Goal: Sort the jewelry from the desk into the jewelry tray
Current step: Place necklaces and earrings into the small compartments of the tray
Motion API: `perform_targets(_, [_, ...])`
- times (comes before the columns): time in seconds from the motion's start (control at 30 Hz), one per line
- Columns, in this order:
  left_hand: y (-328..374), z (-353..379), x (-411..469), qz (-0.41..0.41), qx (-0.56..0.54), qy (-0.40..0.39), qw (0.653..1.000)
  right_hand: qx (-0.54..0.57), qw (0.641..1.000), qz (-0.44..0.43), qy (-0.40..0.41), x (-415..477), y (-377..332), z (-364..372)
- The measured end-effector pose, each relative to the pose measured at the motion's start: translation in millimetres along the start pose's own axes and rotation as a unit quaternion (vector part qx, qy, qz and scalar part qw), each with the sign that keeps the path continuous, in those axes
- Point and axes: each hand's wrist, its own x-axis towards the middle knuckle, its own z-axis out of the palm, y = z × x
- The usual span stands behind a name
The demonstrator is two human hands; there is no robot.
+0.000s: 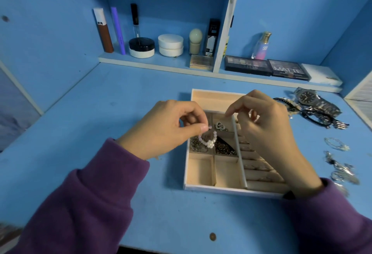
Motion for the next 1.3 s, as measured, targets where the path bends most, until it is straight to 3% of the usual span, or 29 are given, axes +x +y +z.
perform_targets(0.23, [14.0,-1.7,-11.2,-0.008,0.148,-0.152,0.977,-0.023,1.000,-0.006,-0.012,-1.1,2.5,1.9])
perform_targets(0.5, [16.9,4.7,-14.1,0.021,0.255,-0.158,0.954,-0.030,0.999,-0.014,-0.021,-1.2,3.5,1.6])
perform_targets(0.8, [27.7,-1.6,0.1,0.031,0.231,-0.145,0.962,-0.016,1.000,-0.001,0.003,-2.8,7.6,-15.4])
perform_targets(0.97, [60.9,9.7,26.0,0.088,0.182,-0.135,0.970,-0.036,0.999,0.021,0.021,-15.0,28.5,-51.7])
perform_targets(1.2, [96.9,68.7,71.1,0.138,0.163,-0.178,0.961,-0.103,0.982,0.148,0.051,-35.5,87.1,-119.0])
perform_targets(1.3, [102.0,96.3,88.3,0.142,0.160,-0.205,0.955,-0.152,0.970,0.189,0.015,-40.9,107.1,-138.1])
